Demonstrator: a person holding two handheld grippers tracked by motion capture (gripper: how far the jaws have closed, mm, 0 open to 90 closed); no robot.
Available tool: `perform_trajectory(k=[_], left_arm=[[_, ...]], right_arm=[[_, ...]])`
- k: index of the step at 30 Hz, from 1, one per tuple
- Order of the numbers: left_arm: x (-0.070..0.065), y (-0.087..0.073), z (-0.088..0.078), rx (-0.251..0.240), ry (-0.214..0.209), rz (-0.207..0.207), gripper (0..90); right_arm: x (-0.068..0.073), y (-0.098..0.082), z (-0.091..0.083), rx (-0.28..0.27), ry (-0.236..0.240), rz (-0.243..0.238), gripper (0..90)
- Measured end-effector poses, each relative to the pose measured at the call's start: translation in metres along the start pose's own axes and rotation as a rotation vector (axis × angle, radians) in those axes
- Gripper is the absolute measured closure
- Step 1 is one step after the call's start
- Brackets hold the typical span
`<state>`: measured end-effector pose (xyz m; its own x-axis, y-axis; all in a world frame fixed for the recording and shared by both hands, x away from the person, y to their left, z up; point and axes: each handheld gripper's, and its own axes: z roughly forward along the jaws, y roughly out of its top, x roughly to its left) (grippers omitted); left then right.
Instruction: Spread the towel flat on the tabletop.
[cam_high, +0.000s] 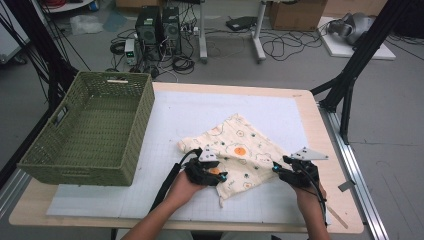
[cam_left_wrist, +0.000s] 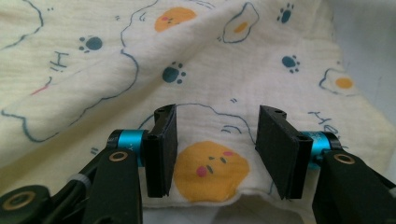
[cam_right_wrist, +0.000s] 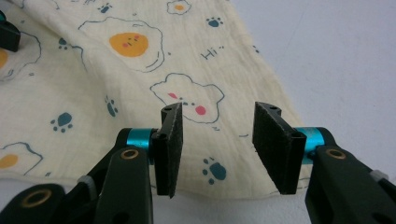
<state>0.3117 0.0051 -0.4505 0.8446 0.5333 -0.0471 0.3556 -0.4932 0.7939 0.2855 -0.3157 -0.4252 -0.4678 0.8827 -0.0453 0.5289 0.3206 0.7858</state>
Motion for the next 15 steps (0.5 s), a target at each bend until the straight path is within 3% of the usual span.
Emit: perform_trajectory(k=[1, 2, 3, 5, 9, 15], left_arm=[[-0.002, -0.001, -0.001, -0.005, 0.020, 0.035, 56.6], [-0.002, -0.002, -0.002, -0.007, 0.013, 0.046, 66.7], [-0.002, -0.003, -0.004, -0.006, 0.008, 0.049, 77.5], [-0.001, -0.005, -0.006, -0.008, 0.002, 0.042, 86.9], [0.003, -0.010, -0.013, -0.006, -0.011, 0.018, 88.3], [0.017, -0.028, -0.038, -0.009, -0.003, -0.037, 88.4]], right_arm=[[0.000, -0.001, 0.000, 0.002, -0.001, 0.003, 52.6], [-0.001, -0.001, 0.000, 0.000, -0.002, 0.003, 52.4], [-0.001, -0.001, -0.001, 0.000, -0.001, 0.006, 52.0], [-0.002, -0.002, -0.002, -0.004, -0.003, 0.013, 51.7], [-0.003, -0.003, -0.003, -0.002, -0.003, 0.018, 51.5], [-0.004, -0.003, -0.002, 0.000, -0.003, 0.025, 51.3]])
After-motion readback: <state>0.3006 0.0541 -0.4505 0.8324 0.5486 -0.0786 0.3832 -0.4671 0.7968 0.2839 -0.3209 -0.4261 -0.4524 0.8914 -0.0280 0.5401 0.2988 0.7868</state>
